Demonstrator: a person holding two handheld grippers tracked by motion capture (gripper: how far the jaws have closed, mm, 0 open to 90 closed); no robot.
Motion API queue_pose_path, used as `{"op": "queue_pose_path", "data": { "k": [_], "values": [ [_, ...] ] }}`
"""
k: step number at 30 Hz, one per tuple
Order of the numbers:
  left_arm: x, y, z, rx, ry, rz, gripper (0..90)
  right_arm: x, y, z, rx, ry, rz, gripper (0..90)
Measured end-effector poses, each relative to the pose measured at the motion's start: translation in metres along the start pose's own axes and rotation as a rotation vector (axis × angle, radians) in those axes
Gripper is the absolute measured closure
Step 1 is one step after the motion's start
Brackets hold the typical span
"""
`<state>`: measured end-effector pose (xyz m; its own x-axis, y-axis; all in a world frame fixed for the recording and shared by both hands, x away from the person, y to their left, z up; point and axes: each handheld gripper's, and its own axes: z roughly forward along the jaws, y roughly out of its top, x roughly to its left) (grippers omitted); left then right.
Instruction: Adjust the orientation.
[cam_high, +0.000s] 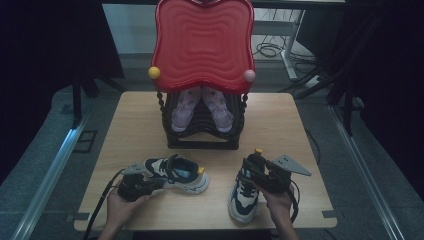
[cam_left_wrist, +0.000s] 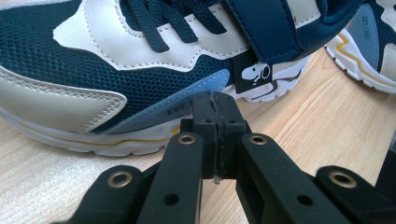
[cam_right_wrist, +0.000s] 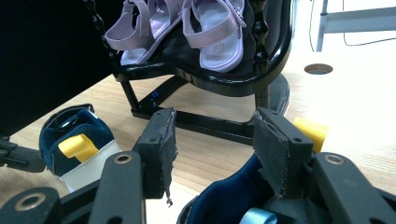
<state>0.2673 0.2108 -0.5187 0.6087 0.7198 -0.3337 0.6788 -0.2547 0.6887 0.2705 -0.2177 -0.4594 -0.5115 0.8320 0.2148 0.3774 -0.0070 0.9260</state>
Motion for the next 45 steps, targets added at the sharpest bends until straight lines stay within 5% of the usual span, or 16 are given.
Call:
{"op": "queue_pose_path", "data": {
  "k": [6, 13, 20, 30, 35, 45],
  "values": [
    [-0.001, 0.0, -0.002, 0.002, -0.013, 0.01, 85.2, 0.002, -0.001, 0.002, 0.005, 0.007, -0.007, 49.1],
    [-0.007, 0.003, -0.016, -0.052, -0.007, 0.032, 65.5, 0.001, 0.001, 0.002, 0.008, 0.011, -0.001, 49.3],
    [-0.007, 0.006, -0.028, -0.096, 0.008, 0.001, 50.8, 0.011, 0.005, 0.008, 0.009, 0.043, -0.018, 54.1],
    [0.0, 0.004, -0.04, -0.143, -0.005, -0.055, 47.4, 0.037, 0.018, 0.03, 0.01, 0.148, -0.012, 80.6],
    [0.003, 0.001, -0.041, -0.139, -0.003, -0.068, 47.0, 0.045, 0.019, 0.049, 0.041, 0.188, 0.012, 85.6],
    [0.005, 0.001, -0.038, -0.123, -0.003, -0.076, 46.3, 0.057, 0.02, 0.076, 0.078, 0.2, -0.025, 87.9]
  ]
}}
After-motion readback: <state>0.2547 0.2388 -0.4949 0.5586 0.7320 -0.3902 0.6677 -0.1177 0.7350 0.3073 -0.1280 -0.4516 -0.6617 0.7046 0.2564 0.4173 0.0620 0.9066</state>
